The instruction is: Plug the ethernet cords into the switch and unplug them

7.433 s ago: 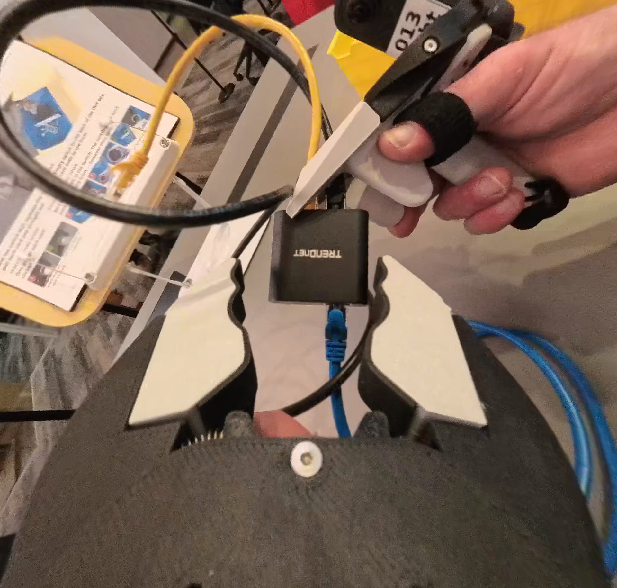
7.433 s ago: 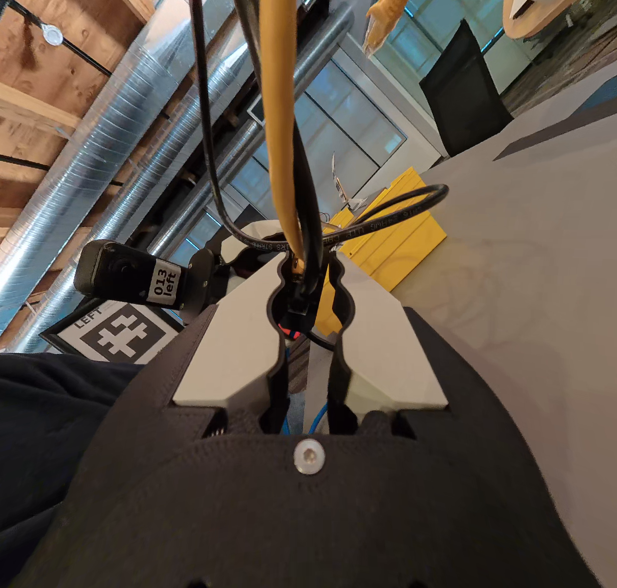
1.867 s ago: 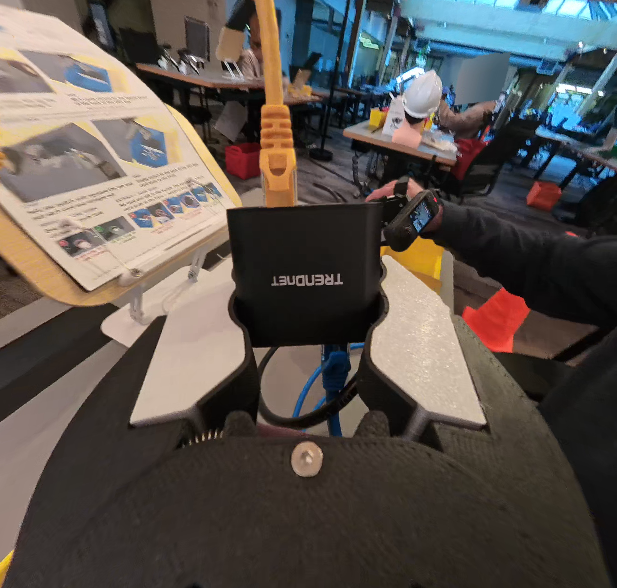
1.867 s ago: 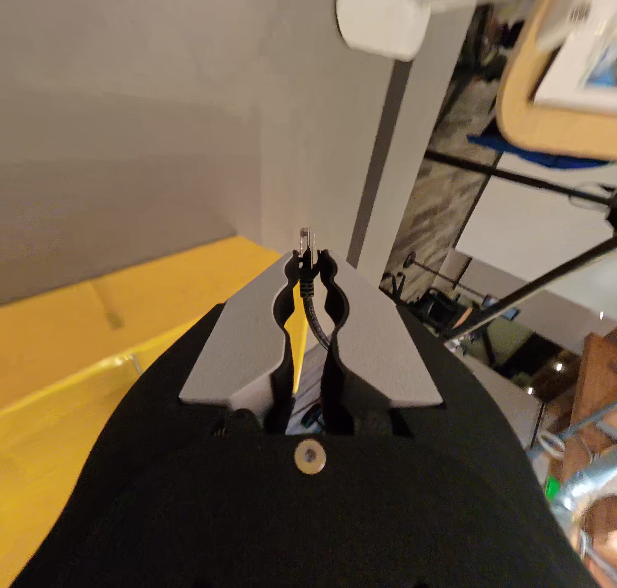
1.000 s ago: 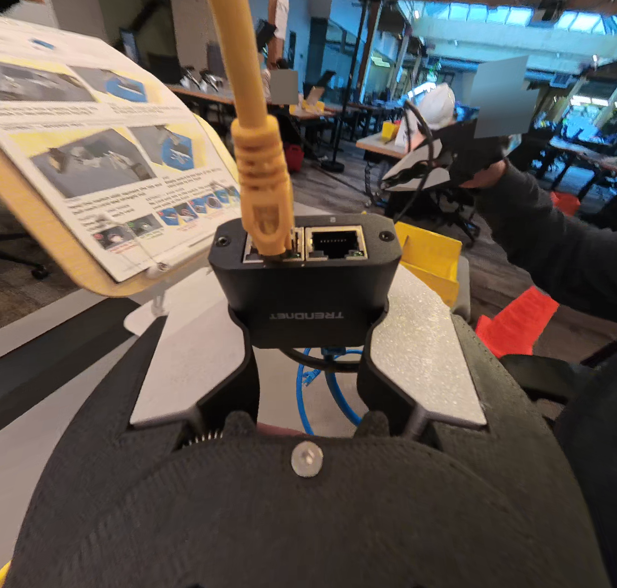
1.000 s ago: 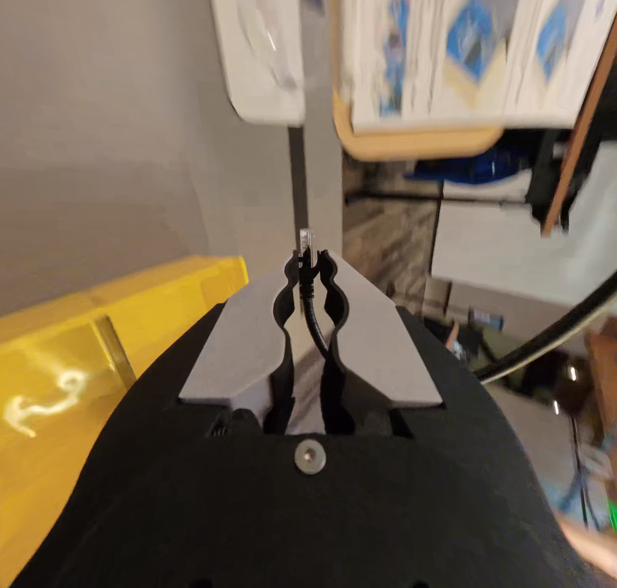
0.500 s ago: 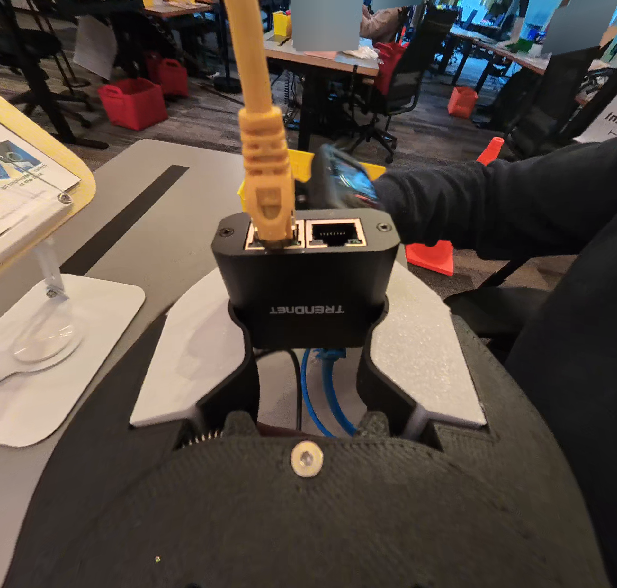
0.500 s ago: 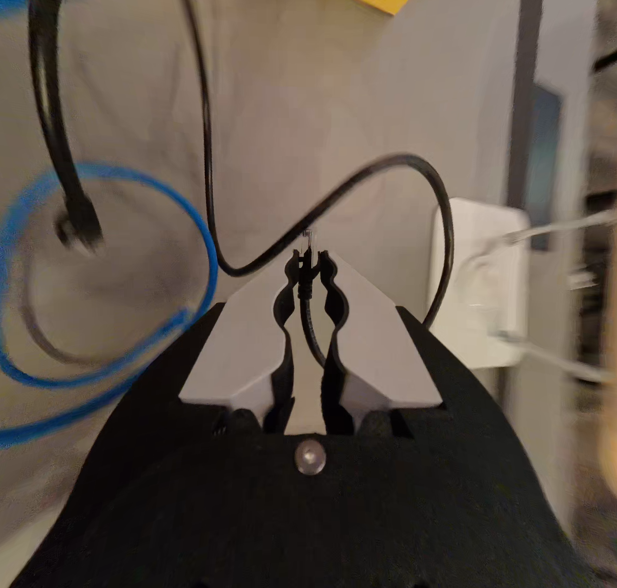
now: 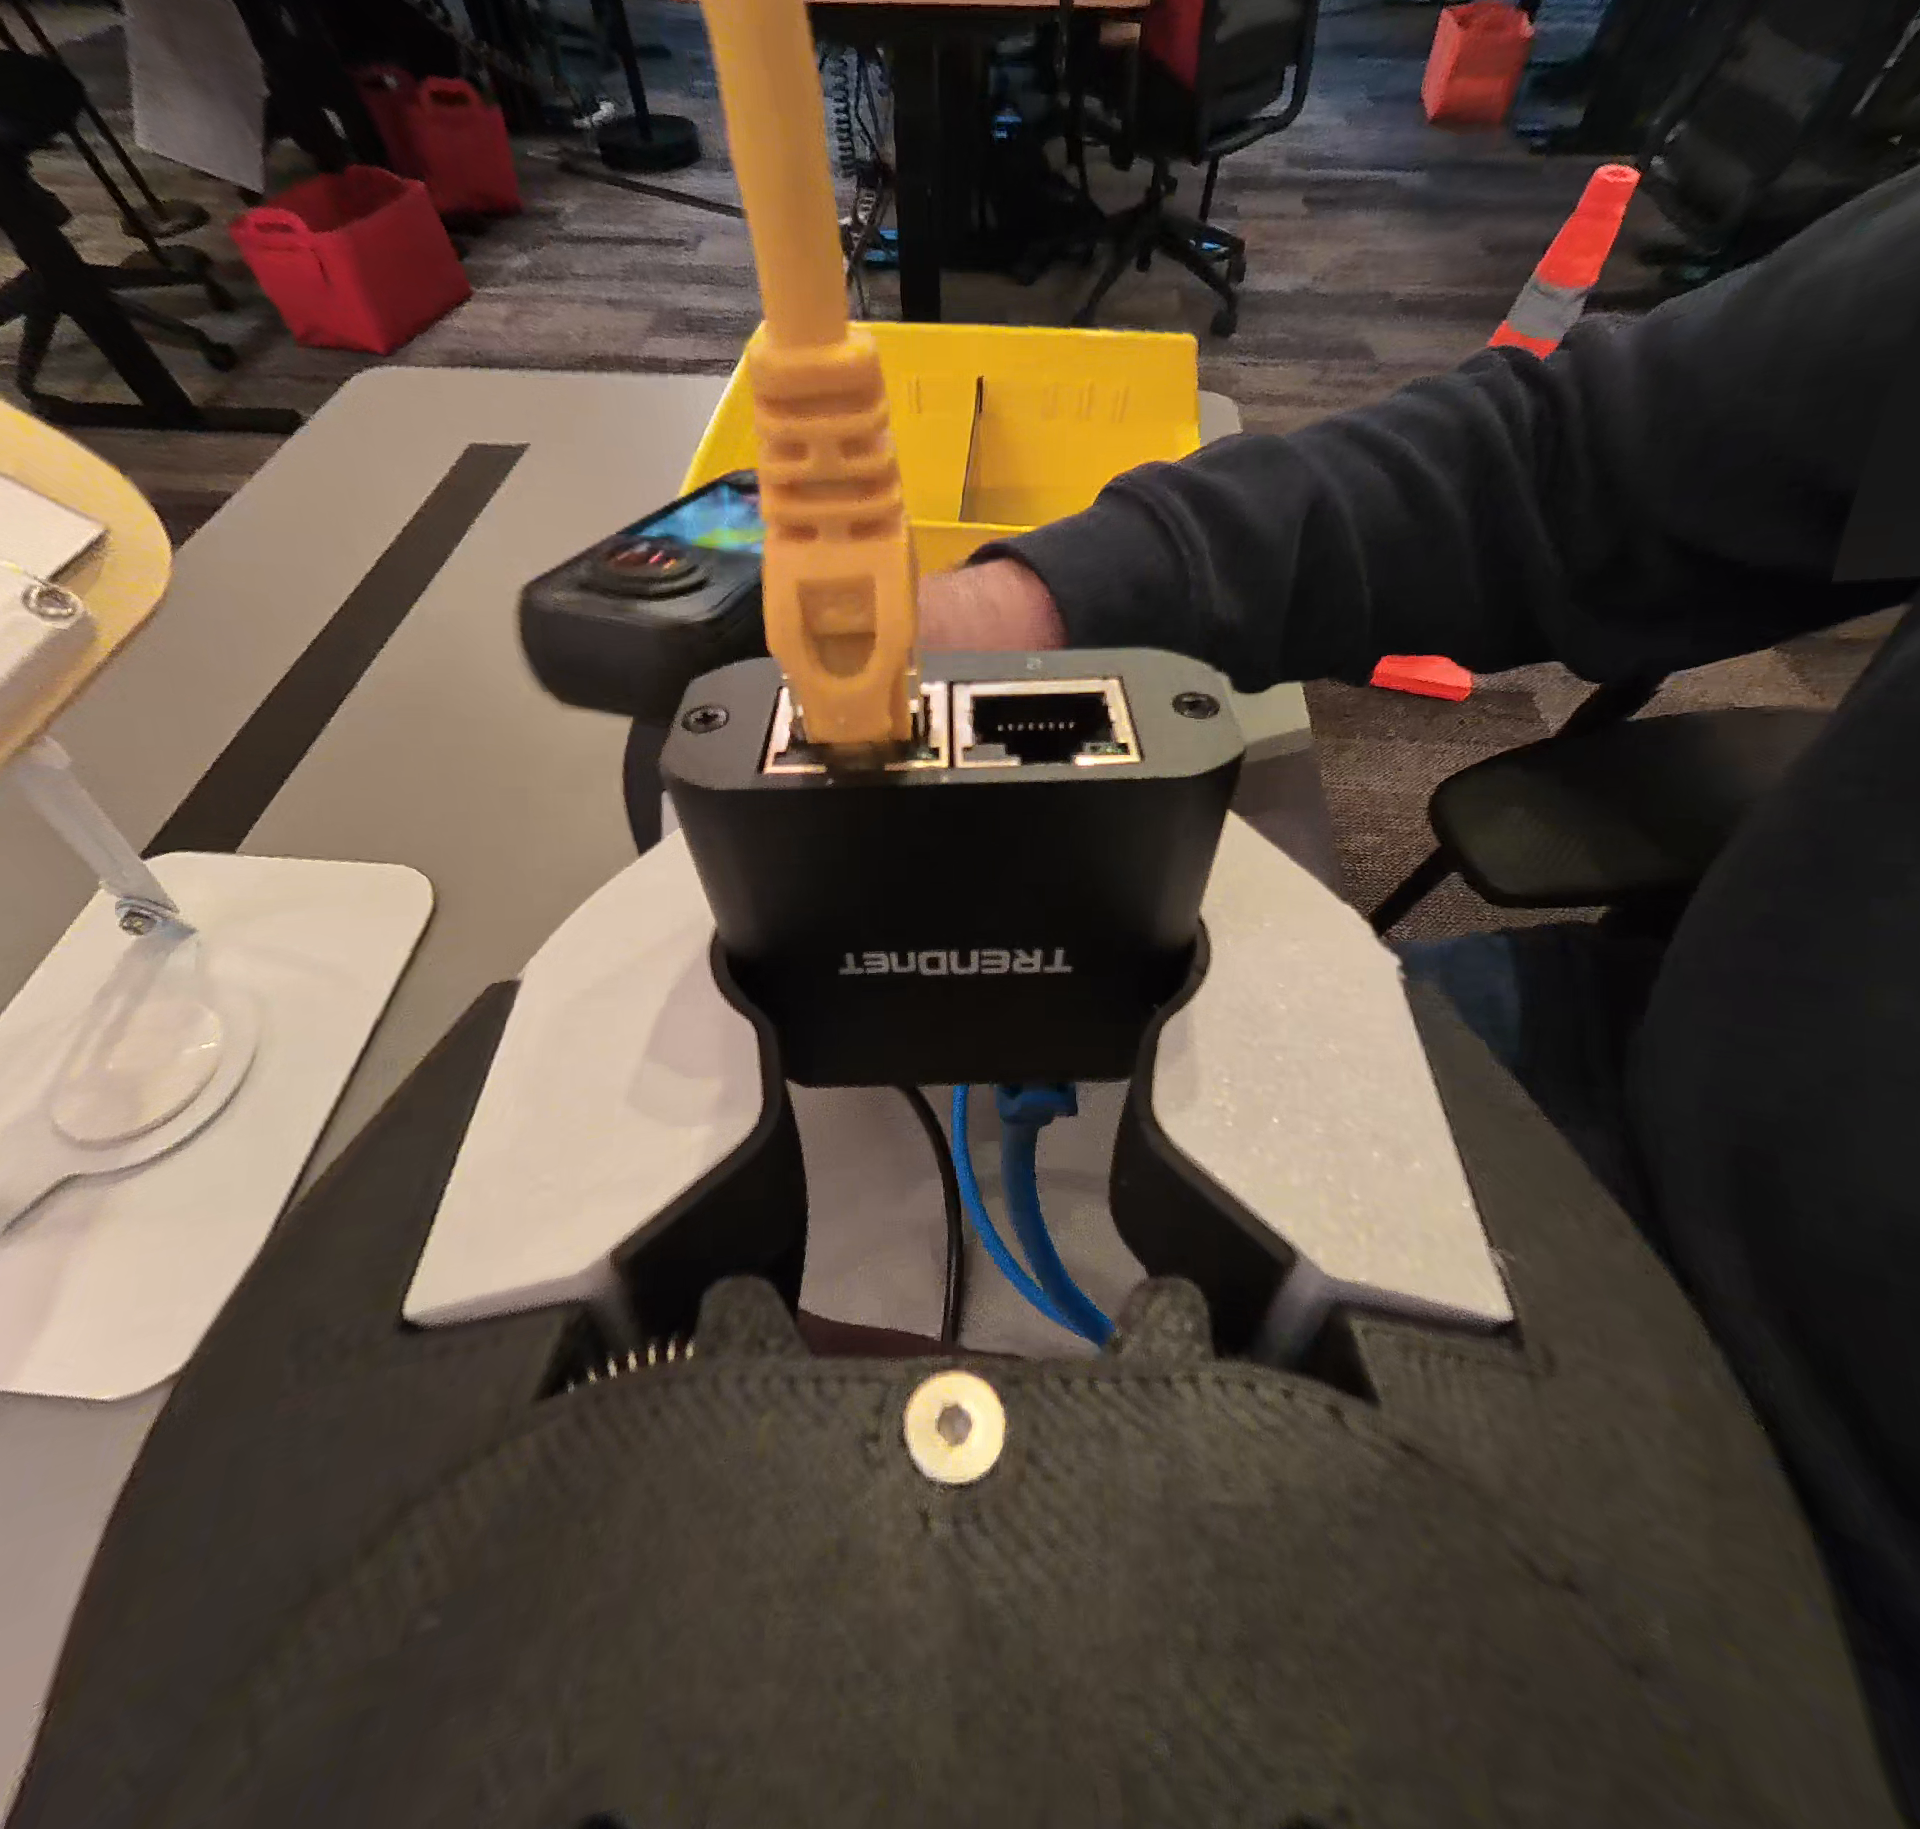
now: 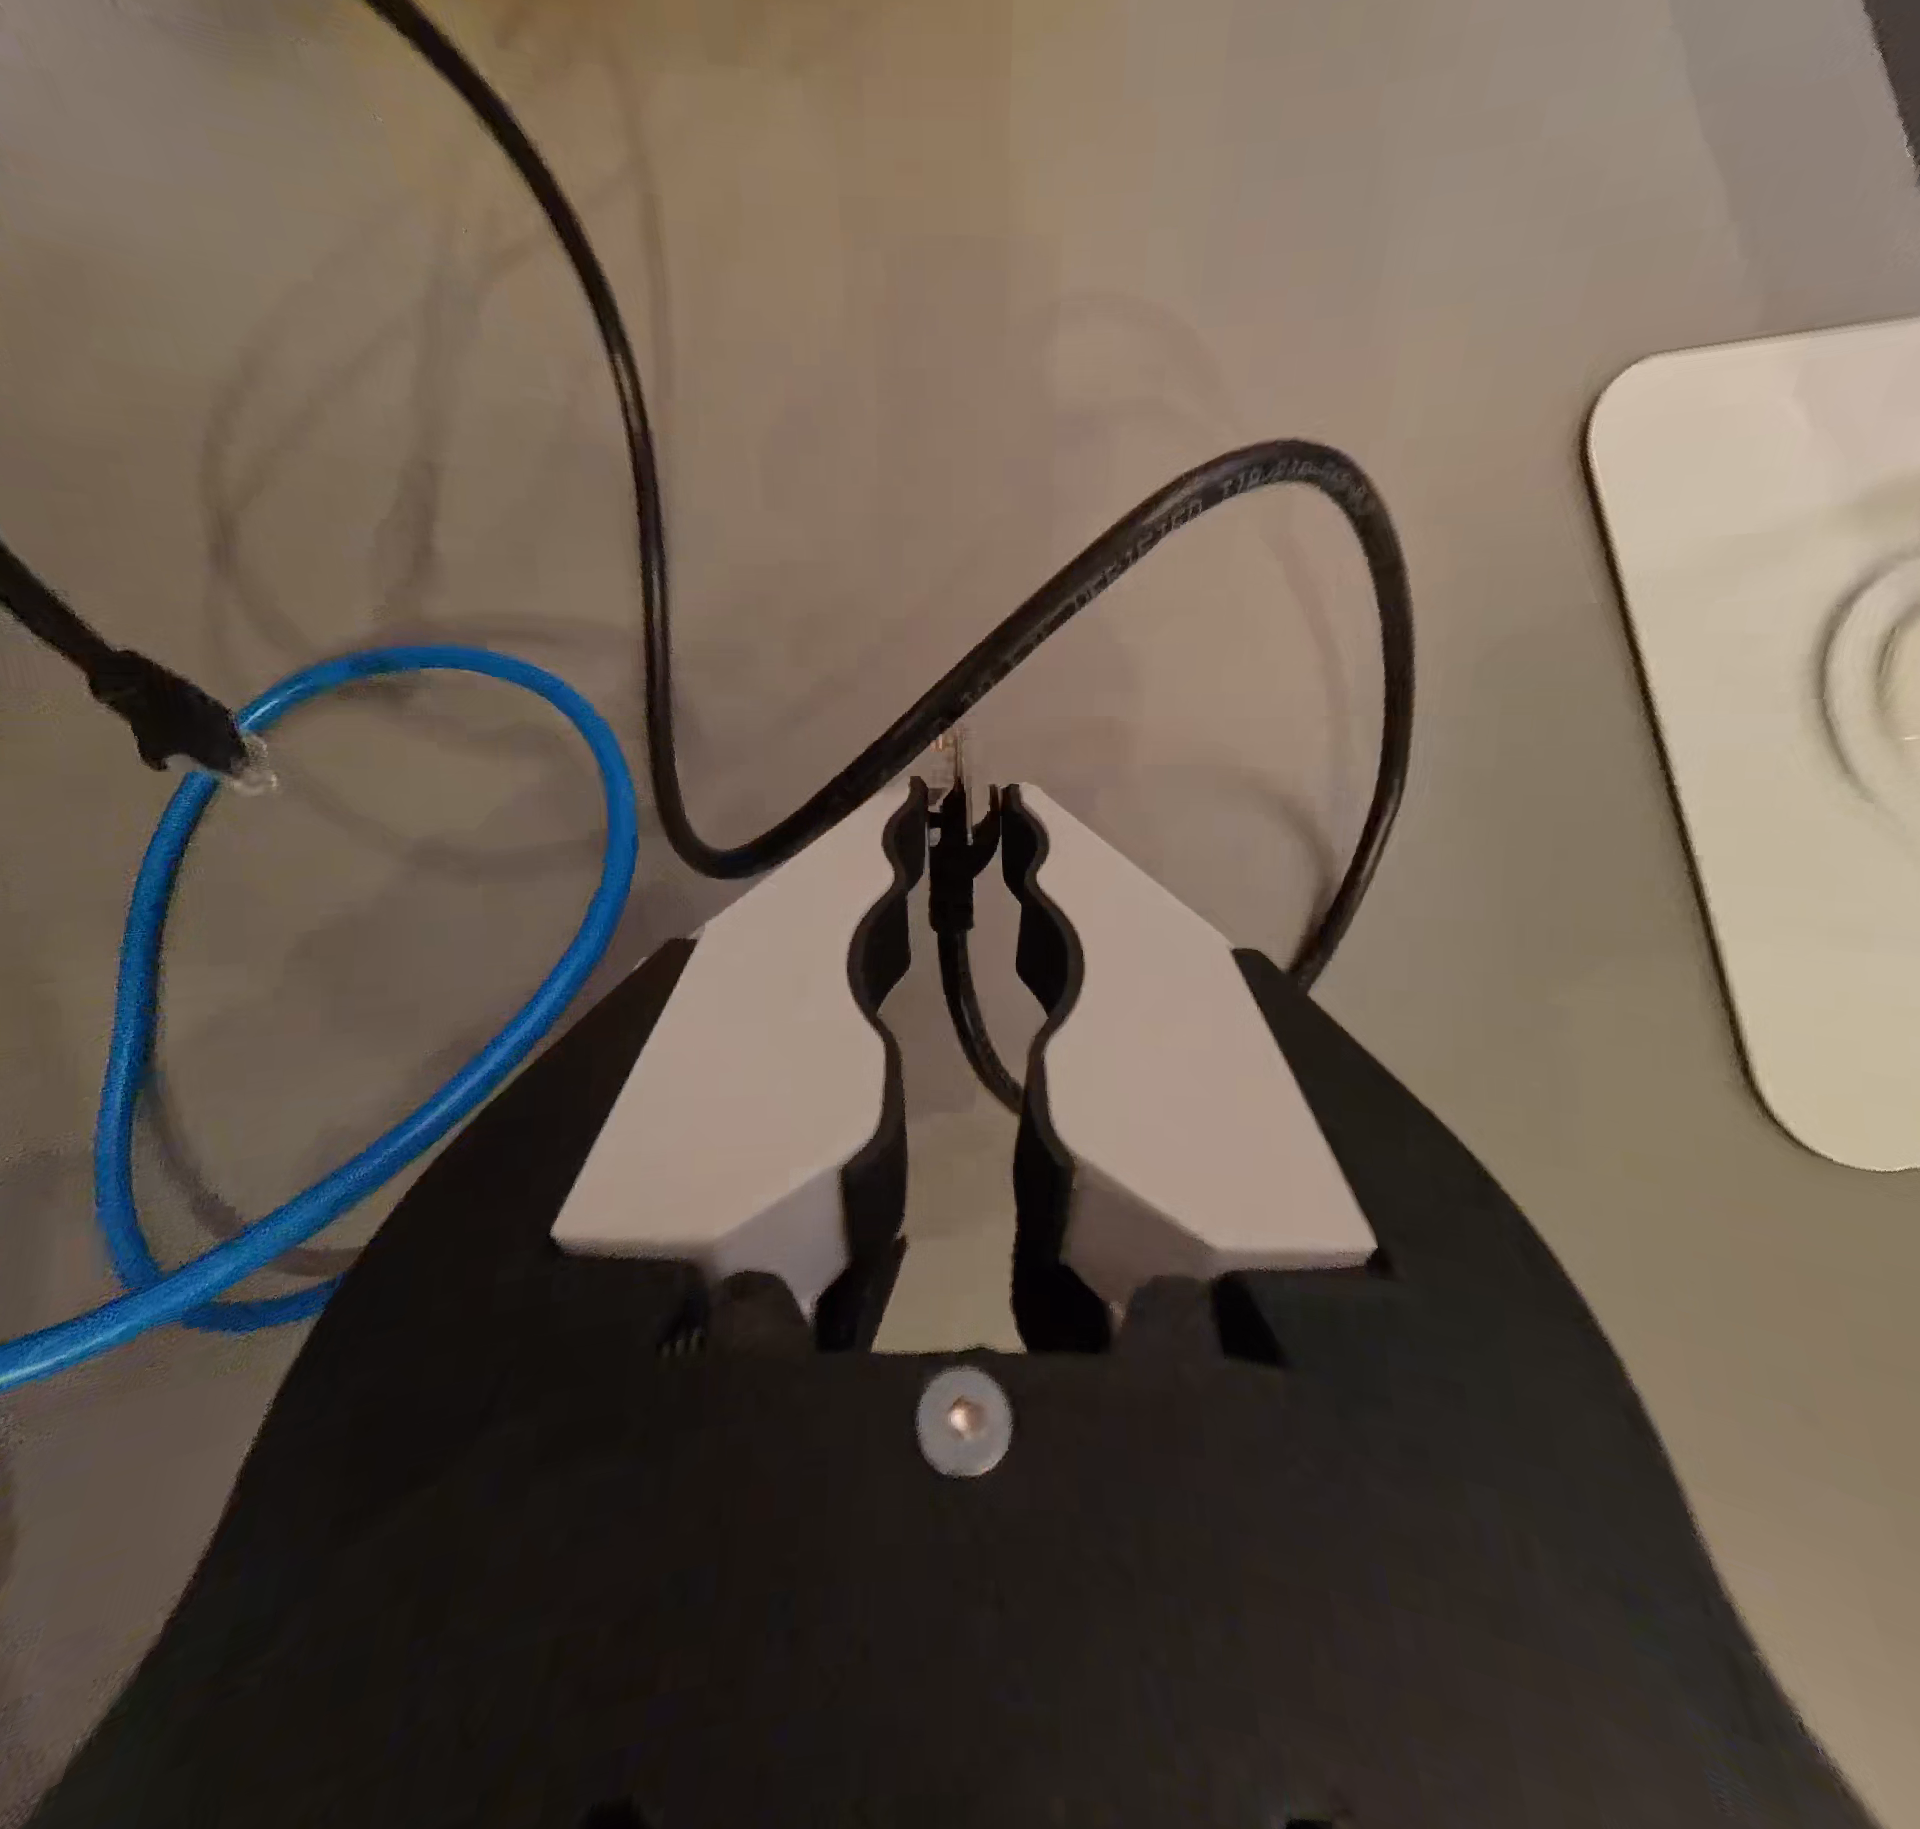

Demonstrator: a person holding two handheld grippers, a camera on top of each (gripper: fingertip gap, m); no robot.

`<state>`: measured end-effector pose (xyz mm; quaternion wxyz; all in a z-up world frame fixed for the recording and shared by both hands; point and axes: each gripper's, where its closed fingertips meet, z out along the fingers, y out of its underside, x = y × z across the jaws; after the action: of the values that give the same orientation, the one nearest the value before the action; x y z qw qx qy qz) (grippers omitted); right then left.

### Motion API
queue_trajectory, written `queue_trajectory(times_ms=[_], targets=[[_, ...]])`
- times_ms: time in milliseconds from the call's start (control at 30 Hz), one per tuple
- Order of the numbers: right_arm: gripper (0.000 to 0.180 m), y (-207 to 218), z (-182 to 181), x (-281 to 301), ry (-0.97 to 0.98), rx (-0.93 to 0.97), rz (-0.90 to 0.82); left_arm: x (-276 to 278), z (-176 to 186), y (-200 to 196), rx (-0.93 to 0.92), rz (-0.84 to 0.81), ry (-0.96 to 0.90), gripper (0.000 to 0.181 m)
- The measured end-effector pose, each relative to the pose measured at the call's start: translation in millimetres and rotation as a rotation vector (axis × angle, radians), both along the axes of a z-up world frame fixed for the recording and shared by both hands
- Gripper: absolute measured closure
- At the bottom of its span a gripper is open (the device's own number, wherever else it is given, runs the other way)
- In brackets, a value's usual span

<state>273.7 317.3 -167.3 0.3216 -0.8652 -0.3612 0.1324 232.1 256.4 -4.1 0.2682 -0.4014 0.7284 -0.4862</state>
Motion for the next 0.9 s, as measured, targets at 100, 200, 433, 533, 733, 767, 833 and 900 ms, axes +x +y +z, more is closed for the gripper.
queue_trajectory(times_ms=[100, 200, 433, 533, 733, 767, 833, 900], targets=[[0.148, -12, 10, -9, 0.035, 0.024, 0.042, 1, -6, 9, -0.007, 0.033, 0.001, 0.107], [0.138, -28, 28, -8, -0.006, 0.096, 0.047, 1, -8, 16, 0.005, 0.065, -0.003, 0.107], [0.136, -66, 75, -51, 0.061, 0.216, 0.175, 4, -2, 19, -0.025, 0.092, -0.019, 0.106], [0.137, -62, 40, -67, -0.083, 0.145, 0.235, 9, -1, 15, -0.017, 0.102, -0.022, 0.106], [0.180, -64, 49, -92, 0.025, 0.169, 0.244, 14, 0, 24, -0.010, 0.155, -0.025, 0.107], [0.180, -67, 61, -95, 0.033, 0.197, 0.238, 15, -1, 28, -0.017, 0.177, -0.023, 0.107], [0.180, -78, 81, -107, 0.028, 0.245, 0.268, 20, -2, 37, -0.017, 0.220, -0.017, 0.107], [0.180, -82, 96, -120, -0.001, 0.293, 0.285, 26, -2, 42, -0.015, 0.253, -0.009, 0.107]])
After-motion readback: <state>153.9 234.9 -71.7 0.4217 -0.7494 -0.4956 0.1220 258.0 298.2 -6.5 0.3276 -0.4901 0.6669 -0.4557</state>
